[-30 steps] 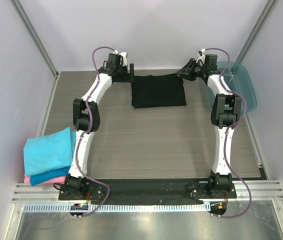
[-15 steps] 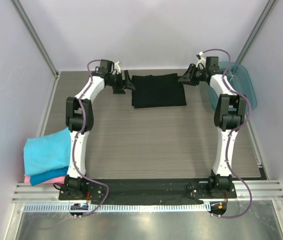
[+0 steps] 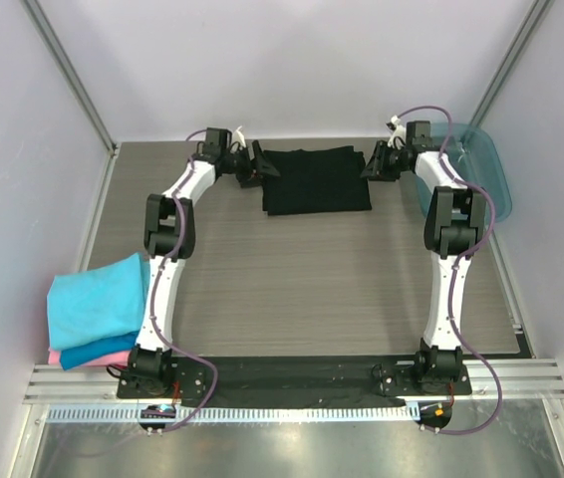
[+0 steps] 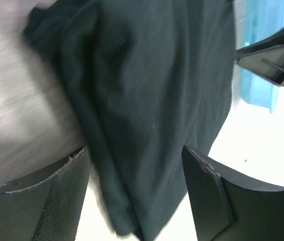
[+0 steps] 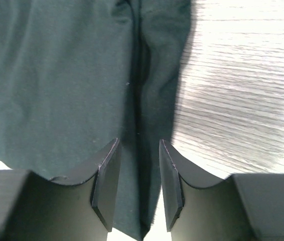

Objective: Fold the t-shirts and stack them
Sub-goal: Neatly place the folded tshirt to the corner

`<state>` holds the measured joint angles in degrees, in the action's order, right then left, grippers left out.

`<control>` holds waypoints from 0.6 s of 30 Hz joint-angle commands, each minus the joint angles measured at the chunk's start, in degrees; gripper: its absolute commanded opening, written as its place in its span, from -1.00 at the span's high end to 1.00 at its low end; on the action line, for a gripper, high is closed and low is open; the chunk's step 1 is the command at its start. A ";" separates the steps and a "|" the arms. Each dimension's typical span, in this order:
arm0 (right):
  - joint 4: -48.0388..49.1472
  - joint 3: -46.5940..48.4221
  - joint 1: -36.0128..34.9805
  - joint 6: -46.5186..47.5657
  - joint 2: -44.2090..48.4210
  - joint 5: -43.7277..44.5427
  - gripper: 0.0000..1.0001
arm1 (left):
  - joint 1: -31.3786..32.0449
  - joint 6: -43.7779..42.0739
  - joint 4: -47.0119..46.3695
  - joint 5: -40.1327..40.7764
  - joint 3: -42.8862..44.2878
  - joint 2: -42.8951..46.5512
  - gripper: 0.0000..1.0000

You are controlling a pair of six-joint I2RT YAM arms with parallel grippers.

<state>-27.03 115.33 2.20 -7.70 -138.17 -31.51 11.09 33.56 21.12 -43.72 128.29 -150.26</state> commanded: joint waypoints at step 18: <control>-0.75 -3.97 -0.53 5.15 3.78 4.26 0.16 | 6.75 10.73 -12.42 -5.14 -0.57 -6.46 0.33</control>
<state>-26.70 113.01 2.04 -4.58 -138.30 -28.93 17.26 43.59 7.07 -48.40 130.41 -156.92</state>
